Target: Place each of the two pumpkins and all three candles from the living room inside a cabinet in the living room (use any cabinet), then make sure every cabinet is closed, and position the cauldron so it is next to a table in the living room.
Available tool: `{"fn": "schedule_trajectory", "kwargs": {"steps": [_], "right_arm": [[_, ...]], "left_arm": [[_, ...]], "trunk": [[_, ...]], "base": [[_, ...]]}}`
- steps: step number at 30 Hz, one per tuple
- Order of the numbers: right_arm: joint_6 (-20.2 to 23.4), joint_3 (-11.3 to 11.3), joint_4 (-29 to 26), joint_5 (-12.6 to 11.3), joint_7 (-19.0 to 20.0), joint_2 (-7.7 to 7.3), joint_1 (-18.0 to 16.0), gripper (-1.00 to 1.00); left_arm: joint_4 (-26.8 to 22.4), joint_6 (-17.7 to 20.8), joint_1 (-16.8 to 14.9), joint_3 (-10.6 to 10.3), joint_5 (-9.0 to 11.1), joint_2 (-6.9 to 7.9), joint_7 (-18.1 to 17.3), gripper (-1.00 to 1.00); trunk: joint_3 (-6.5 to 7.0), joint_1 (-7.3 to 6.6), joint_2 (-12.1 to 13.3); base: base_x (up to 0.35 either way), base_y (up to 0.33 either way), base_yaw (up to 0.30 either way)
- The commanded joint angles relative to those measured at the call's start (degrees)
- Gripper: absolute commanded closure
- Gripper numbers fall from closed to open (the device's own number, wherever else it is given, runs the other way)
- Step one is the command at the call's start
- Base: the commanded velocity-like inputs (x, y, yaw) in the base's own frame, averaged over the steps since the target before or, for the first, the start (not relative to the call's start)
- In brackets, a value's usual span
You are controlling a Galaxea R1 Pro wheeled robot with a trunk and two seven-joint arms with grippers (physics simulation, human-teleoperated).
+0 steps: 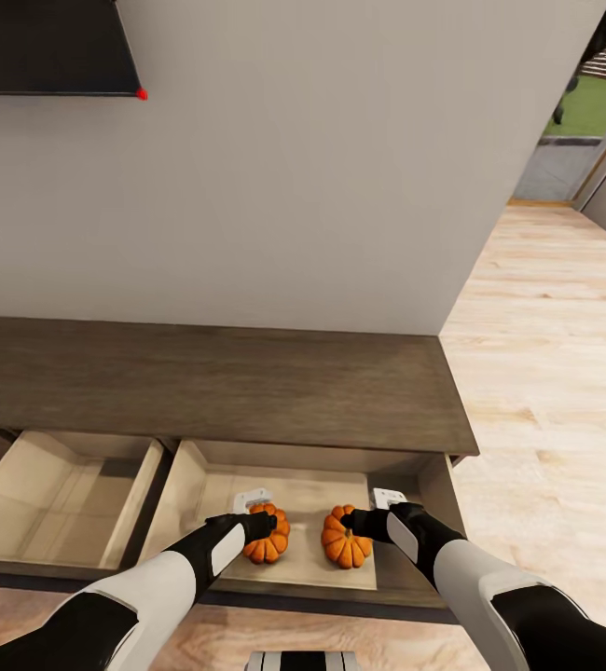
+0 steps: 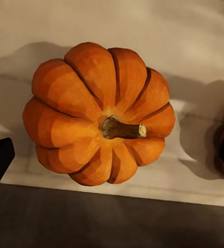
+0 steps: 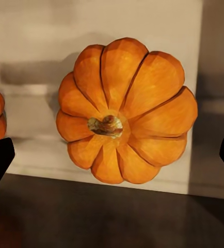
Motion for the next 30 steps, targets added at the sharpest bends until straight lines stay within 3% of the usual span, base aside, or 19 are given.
{"fn": "schedule_trajectory", "kwargs": {"steps": [1, 14, 25, 30], "right_arm": [[0.25, 0.48, -0.07, -0.43, 0.02, -0.03, -0.01, -1.00], [0.39, 0.49, -0.15, -0.43, -0.14, -0.08, -0.01, -1.00], [0.80, 0.46, -0.15, -0.43, -0.65, -0.08, -0.01, -1.00], [1.31, 0.37, -0.15, -0.37, -0.85, 0.04, -0.01, -1.00]], "left_arm": [[-0.13, 0.29, 0.00, -0.49, 0.56, 0.01, 0.35, -1.00], [-0.22, 0.73, 0.00, -0.41, 0.64, 0.01, 0.35, -1.00], [-0.52, 6.36, 0.00, -0.36, 0.64, 0.03, 0.54, -1.00], [-1.61, 11.14, 0.00, -0.32, 0.72, 0.08, 0.67, -1.00]], "trunk": [[0.05, -0.01, -0.01], [1.20, -0.01, -0.01], [2.17, -0.01, -0.01], [2.62, -0.01, -0.01]], "base": [[0.000, 0.000, 0.000], [0.000, 0.000, 0.000], [0.000, 0.000, 0.000], [0.000, 0.000, 0.000]]}}
